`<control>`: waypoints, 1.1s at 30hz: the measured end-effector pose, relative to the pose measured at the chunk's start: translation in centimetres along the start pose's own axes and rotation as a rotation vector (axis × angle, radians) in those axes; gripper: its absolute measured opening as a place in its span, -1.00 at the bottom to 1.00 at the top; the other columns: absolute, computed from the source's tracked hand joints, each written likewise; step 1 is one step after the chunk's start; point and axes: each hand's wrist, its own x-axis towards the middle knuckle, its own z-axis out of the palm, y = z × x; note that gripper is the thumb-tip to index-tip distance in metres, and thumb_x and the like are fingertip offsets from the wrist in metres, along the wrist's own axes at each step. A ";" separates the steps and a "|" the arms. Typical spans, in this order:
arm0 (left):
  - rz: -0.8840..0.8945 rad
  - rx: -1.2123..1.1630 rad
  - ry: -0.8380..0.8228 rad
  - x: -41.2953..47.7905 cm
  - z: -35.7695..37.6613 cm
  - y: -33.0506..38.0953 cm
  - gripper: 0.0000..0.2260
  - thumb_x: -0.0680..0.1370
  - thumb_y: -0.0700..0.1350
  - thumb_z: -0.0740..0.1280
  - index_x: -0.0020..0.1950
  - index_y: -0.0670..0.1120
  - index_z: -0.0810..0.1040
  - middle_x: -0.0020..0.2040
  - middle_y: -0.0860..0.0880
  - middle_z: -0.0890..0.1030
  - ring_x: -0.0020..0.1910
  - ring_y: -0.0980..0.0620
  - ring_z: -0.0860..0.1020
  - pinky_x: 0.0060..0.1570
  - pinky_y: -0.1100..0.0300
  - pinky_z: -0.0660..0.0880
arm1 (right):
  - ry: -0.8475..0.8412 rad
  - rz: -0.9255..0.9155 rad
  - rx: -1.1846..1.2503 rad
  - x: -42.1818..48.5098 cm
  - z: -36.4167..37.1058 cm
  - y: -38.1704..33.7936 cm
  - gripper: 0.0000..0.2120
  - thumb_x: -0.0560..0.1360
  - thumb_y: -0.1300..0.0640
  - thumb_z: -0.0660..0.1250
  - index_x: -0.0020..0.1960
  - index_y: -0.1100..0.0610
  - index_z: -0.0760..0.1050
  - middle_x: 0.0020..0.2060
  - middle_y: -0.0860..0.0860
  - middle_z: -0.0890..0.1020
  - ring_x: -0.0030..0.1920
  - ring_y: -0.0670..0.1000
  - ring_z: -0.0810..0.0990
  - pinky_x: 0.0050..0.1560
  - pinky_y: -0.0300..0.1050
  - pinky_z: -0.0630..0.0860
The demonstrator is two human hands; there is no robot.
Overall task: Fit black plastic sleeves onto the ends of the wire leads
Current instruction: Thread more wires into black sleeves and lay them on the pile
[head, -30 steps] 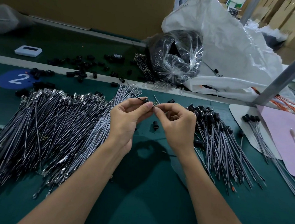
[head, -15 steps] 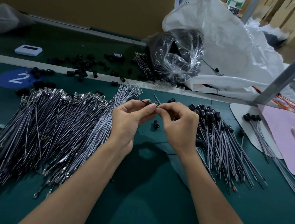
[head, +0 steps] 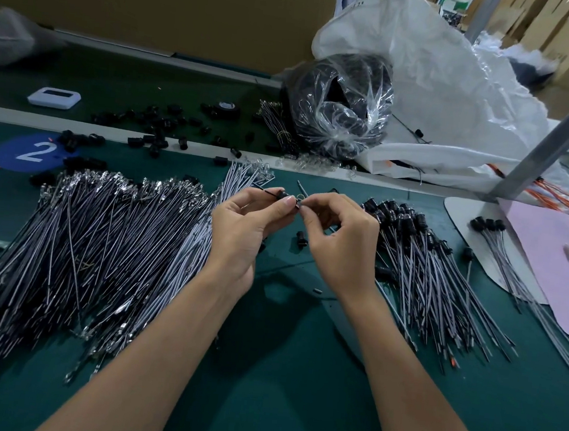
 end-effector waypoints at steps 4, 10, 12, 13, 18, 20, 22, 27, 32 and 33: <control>0.003 0.000 -0.005 -0.1 0.1 0.0 -0.86 0.29 -0.30 0.51 -0.24 -0.18 0.59 -0.25 -0.04 0.68 -0.20 -0.03 0.68 -0.13 0.20 0.61 | -0.040 0.007 -0.015 0.0 0.1 0.1 -0.98 0.46 0.30 0.43 -0.15 0.22 0.60 -0.27 0.02 0.63 -0.31 -0.13 0.48 -0.18 -0.41 0.41; -0.019 0.045 -0.021 -0.4 0.2 0.1 -0.84 0.23 -0.22 0.52 -0.25 -0.11 0.62 -0.22 -0.07 0.69 -0.15 -0.04 0.68 -0.14 0.20 0.61 | -0.107 0.014 -0.033 0.0 0.1 0.4 -0.93 0.53 0.27 0.36 -0.11 0.25 0.58 -0.23 0.05 0.62 -0.25 -0.06 0.51 -0.15 -0.26 0.44; -0.024 0.052 -0.029 -0.5 0.3 0.1 -0.86 0.23 -0.22 0.52 -0.28 -0.08 0.64 -0.22 -0.07 0.70 -0.15 -0.04 0.68 -0.17 0.24 0.59 | -0.122 0.024 -0.038 0.0 0.1 0.6 -0.91 0.54 0.26 0.35 -0.12 0.26 0.57 -0.23 0.06 0.62 -0.24 -0.05 0.50 -0.15 -0.28 0.40; -0.024 0.053 -0.034 -0.6 0.3 0.1 -0.87 0.23 -0.22 0.52 -0.30 -0.07 0.64 -0.22 -0.06 0.70 -0.16 -0.03 0.68 -0.18 0.25 0.59 | -0.126 0.028 -0.040 0.0 0.0 0.6 -0.91 0.55 0.26 0.34 -0.12 0.26 0.58 -0.23 0.05 0.62 -0.24 -0.06 0.49 -0.15 -0.32 0.38; -0.016 0.068 -0.032 -0.7 0.4 0.1 -0.87 0.25 -0.23 0.52 -0.29 -0.07 0.63 -0.24 -0.03 0.70 -0.22 0.01 0.69 -0.21 0.27 0.58 | -0.098 0.054 -0.006 0.0 0.0 0.6 -0.89 0.55 0.27 0.34 -0.13 0.27 0.59 -0.25 0.05 0.63 -0.25 -0.06 0.52 -0.17 -0.40 0.38; -0.014 0.071 -0.001 -0.5 0.2 0.1 -0.87 0.33 -0.27 0.51 -0.22 -0.11 0.62 -0.22 -0.05 0.70 -0.20 -0.01 0.69 -0.20 0.26 0.58 | -0.089 0.067 0.022 0.0 0.1 0.4 -0.93 0.53 0.28 0.37 -0.12 0.25 0.60 -0.23 0.04 0.65 -0.24 -0.05 0.56 -0.16 -0.37 0.44; -0.018 0.068 0.020 -0.4 0.1 0.1 -0.87 0.38 -0.31 0.49 -0.18 -0.13 0.61 -0.20 -0.07 0.70 -0.18 -0.02 0.69 -0.18 0.26 0.58 | -0.083 0.052 0.028 0.0 0.2 0.3 -0.95 0.51 0.30 0.38 -0.10 0.23 0.63 -0.22 0.04 0.66 -0.23 -0.07 0.57 -0.15 -0.36 0.46; -0.044 -0.014 0.033 -0.3 0.1 0.2 -0.92 0.45 -0.32 0.44 -0.13 -0.17 0.58 -0.22 -0.09 0.70 -0.19 -0.02 0.70 -0.18 0.25 0.60 | -0.018 0.018 0.003 0.1 0.0 0.2 -0.97 0.48 0.30 0.41 -0.13 0.23 0.61 -0.26 0.03 0.64 -0.29 -0.11 0.53 -0.19 -0.41 0.44; -0.091 -0.139 0.073 0.2 -0.3 0.4 -0.92 0.52 -0.30 0.38 -0.13 -0.18 0.52 -0.24 -0.08 0.69 -0.21 0.02 0.70 -0.22 0.27 0.59 | 0.033 0.038 0.018 0.2 -0.4 0.2 -0.97 0.47 0.29 0.44 -0.14 0.19 0.62 -0.27 0.00 0.63 -0.30 -0.10 0.56 -0.20 -0.33 0.50; -0.098 -0.137 0.064 0.2 -0.3 0.4 -0.93 0.52 -0.29 0.38 -0.13 -0.18 0.52 -0.23 -0.10 0.69 -0.21 0.01 0.70 -0.22 0.27 0.59 | 0.025 0.030 0.016 0.2 -0.4 0.2 -0.96 0.46 0.29 0.44 -0.14 0.19 0.62 -0.27 0.00 0.63 -0.30 -0.09 0.56 -0.20 -0.33 0.50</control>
